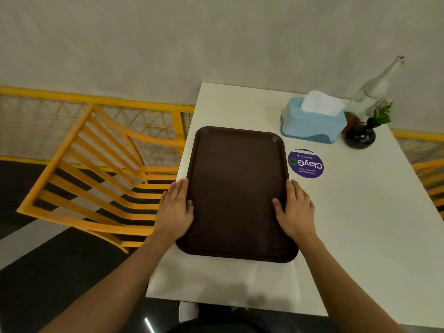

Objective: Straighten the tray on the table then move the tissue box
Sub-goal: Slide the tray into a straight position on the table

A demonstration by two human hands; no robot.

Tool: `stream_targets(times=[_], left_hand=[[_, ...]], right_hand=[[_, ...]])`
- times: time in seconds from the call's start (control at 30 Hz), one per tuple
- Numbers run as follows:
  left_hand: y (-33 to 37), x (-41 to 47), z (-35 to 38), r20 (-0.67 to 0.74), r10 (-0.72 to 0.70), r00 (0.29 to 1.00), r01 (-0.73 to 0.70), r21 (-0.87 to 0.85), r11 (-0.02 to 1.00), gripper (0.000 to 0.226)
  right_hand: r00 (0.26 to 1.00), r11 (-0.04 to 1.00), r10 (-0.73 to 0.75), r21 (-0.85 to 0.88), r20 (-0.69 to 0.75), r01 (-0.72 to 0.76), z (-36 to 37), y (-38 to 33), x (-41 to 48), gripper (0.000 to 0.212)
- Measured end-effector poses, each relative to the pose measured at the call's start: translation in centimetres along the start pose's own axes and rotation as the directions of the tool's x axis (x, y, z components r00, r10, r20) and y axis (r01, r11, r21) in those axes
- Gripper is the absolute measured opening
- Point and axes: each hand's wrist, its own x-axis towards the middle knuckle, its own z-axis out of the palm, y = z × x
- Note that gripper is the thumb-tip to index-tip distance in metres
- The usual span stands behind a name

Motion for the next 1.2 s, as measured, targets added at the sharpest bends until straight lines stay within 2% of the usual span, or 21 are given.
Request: stream_targets(times=[0.43, 1.2], left_hand=[[-1.0, -2.1, 0.6, -0.018, 0.039, 0.999, -0.038, 0.049, 0.998, 0.059], [0.1, -2.5, 0.2, 0.007, -0.017, 1.000, 0.018, -0.095, 0.995, 0.060]], right_hand=[[1.000, 0.999, 0.019, 0.040, 0.024, -0.020, 1.0, 0.6, -3.7, 0.072], [0.999, 0.994, 0.035, 0.098, 0.042, -0.039, 1.0, 1.4, -3.4, 0.074]])
